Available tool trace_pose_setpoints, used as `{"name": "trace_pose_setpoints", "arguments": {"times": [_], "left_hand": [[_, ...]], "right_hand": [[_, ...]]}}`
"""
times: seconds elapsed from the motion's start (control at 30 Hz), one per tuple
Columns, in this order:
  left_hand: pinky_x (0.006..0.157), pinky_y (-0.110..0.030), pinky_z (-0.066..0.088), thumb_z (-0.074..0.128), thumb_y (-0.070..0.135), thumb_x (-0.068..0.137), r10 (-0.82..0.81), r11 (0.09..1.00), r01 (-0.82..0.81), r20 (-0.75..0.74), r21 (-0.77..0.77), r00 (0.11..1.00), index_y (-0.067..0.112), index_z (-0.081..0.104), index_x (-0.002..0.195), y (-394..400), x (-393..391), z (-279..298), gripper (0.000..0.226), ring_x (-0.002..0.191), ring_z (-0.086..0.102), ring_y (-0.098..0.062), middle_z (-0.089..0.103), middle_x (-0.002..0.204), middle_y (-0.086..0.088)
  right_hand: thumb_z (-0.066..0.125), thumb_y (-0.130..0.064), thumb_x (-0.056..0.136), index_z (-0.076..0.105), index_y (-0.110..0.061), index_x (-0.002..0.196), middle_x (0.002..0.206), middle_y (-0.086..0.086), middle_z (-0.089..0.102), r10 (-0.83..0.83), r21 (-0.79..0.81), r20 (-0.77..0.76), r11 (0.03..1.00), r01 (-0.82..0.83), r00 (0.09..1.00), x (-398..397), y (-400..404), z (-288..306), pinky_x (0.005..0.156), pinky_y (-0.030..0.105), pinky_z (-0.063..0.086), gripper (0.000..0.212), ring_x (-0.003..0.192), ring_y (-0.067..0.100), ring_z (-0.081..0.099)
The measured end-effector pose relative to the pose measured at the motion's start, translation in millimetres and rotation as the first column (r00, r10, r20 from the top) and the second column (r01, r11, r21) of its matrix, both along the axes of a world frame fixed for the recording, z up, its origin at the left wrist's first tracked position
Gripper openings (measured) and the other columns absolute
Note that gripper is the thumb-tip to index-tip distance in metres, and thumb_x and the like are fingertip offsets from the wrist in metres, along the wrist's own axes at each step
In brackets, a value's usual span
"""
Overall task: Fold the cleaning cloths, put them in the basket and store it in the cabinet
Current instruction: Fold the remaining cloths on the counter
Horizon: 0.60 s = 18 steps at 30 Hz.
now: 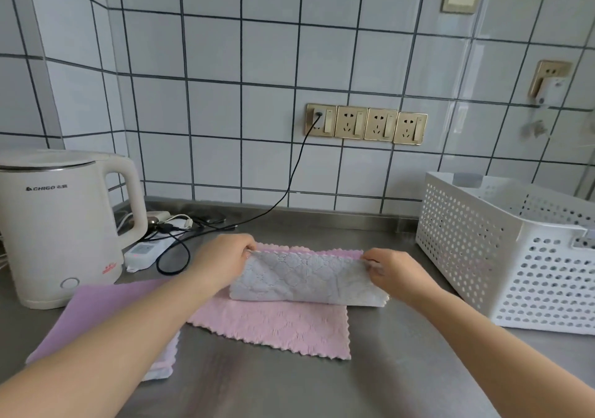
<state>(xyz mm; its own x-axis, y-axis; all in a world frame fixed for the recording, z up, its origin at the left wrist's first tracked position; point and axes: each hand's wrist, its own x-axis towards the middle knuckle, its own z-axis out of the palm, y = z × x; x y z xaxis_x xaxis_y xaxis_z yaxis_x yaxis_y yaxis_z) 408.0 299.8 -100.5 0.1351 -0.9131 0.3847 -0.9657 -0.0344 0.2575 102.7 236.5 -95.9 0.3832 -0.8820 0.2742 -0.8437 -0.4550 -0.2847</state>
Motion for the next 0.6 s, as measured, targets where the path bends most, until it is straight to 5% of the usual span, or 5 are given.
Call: {"name": "trace_pose_setpoints", "arguments": {"times": [0.2,0.37,0.6], "left_hand": [[0.079,-0.030,0.047,0.051,0.008,0.091,-0.023,0.984,-0.009,-0.178,-0.180,0.984,0.016,0.069,0.099,-48.4,4.9,32.3,0.021,0.097,0.062,-0.021,0.069,0.103,-0.001],[0.078,-0.033,0.047,0.050,0.009,0.094,-0.060,0.934,-0.010,-0.183,-0.357,0.981,0.010,0.066,0.107,-64.7,0.8,68.6,0.021,0.097,0.061,-0.026,0.068,0.106,-0.008],[0.080,-0.032,0.046,0.049,0.009,0.094,-0.102,0.872,0.031,-0.119,-0.488,0.988,0.009,0.065,0.108,-40.2,-6.8,109.5,0.021,0.097,0.060,-0.024,0.067,0.107,-0.008]], "right_hand": [[0.042,-0.032,0.096,0.060,-0.021,0.106,0.095,0.002,0.069,-0.227,-0.263,-0.076,0.944,0.200,0.971,14.9,-39.9,36.8,0.066,0.032,0.051,0.024,0.086,0.026,0.062],[0.045,-0.020,0.095,0.059,-0.013,0.115,0.102,0.008,0.066,-0.173,-0.093,0.376,0.970,0.223,0.910,25.0,-57.6,69.2,0.064,0.031,0.045,0.025,0.080,0.024,0.057],[0.047,-0.024,0.097,0.059,-0.010,0.115,0.099,0.009,0.067,-0.084,-0.230,0.512,0.945,0.231,0.855,16.7,-36.9,103.9,0.062,0.027,0.038,0.026,0.071,0.017,0.052]]}}
